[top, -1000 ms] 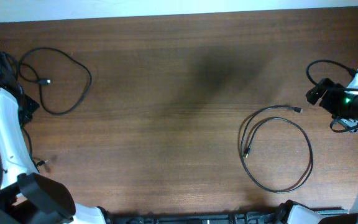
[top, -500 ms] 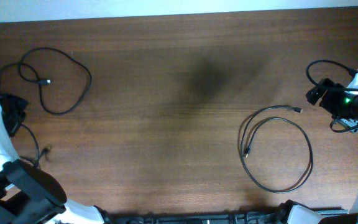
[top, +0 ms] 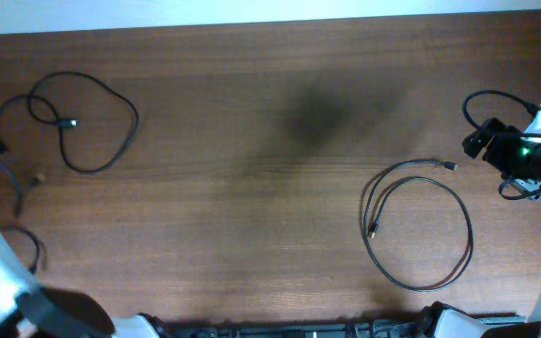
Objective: Untangle cables
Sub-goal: 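Lower the cable at the lower left and open the left gripper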
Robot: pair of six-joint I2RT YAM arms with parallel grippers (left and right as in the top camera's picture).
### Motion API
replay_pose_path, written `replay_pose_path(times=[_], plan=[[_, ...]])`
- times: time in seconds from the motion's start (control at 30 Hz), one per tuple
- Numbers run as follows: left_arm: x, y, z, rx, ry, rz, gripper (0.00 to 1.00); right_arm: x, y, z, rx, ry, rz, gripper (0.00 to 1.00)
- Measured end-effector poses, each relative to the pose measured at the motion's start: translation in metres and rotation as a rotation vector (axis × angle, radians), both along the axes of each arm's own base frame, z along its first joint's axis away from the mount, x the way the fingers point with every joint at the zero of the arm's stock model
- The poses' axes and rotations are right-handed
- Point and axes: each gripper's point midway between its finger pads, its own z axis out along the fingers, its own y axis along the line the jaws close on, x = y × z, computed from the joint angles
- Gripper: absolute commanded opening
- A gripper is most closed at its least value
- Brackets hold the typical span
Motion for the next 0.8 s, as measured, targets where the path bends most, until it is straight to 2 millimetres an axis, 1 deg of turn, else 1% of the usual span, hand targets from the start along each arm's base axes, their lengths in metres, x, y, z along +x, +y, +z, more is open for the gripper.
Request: replay_pose_path(times=[0.03, 0.07, 0.1, 0.17, 0.2, 0.23, 0.3, 0.33, 0.4, 0.47, 0.5, 0.53, 0.63, 0.7, 0.73, 0.8], plan=[[-0.002, -0.001, 0.022, 0.045, -0.052, 0.001, 0.00, 0.000, 0.000, 0.000, 0.000, 0.000, 0.000, 0.99], [-0.004, -0.002, 0.036, 0.072, -0.082, 0.003, 0.00, 0.000, 0.000, 0.000, 0.000, 0.000, 0.001, 0.99], [-0.014, -0.007, 0.062, 0.124, -0.130, 0.013, 0.00, 0.000, 0.000, 0.000, 0.000, 0.000, 0.000, 0.99], [-0.031, -0.011, 0.083, 0.174, -0.144, 0.047, 0.00, 0.000, 0.000, 0.000, 0.000, 0.000, 0.000, 0.99], [-0.044, -0.013, 0.088, 0.191, -0.127, 0.079, 0.00, 0.000, 0.000, 0.000, 0.000, 0.000, 0.000, 0.99], [-0.059, -0.015, 0.089, 0.194, -0.098, 0.124, 0.00, 0.000, 0.000, 0.000, 0.000, 0.000, 0.000, 0.99], [-0.082, -0.015, 0.080, 0.175, -0.038, 0.226, 0.00, 0.000, 0.000, 0.000, 0.000, 0.000, 0.001, 0.99], [-0.086, -0.014, 0.076, 0.165, -0.020, 0.252, 0.00, 0.000, 0.000, 0.000, 0.000, 0.000, 0.000, 0.99], [-0.093, -0.010, 0.060, 0.132, 0.020, 0.318, 0.00, 0.000, 0.000, 0.000, 0.001, 0.002, 0.000, 0.99], [-0.096, -0.008, 0.035, 0.072, 0.056, 0.389, 0.00, -0.002, 0.001, -0.001, 0.003, 0.007, 0.001, 0.99], [-0.096, -0.008, 0.018, 0.031, 0.075, 0.427, 0.00, -0.002, 0.001, -0.001, 0.004, 0.009, 0.000, 0.99], [-0.096, -0.008, 0.001, -0.011, 0.093, 0.464, 0.00, -0.003, 0.001, -0.001, 0.006, 0.012, 0.000, 0.99], [-0.091, -0.009, -0.036, -0.103, 0.126, 0.523, 0.00, -0.004, 0.002, -0.002, 0.009, 0.017, 0.000, 0.99], [-0.083, -0.007, -0.049, -0.134, 0.120, 0.535, 0.00, -0.004, 0.002, -0.002, 0.009, 0.018, 0.000, 0.99], [-0.076, -0.003, -0.051, -0.135, 0.098, 0.531, 0.00, -0.004, 0.002, -0.002, 0.010, 0.020, 0.000, 0.99], [-0.063, 0.003, -0.048, -0.124, 0.046, 0.510, 0.00, -0.005, 0.003, -0.002, 0.012, 0.023, 0.000, 0.99]])
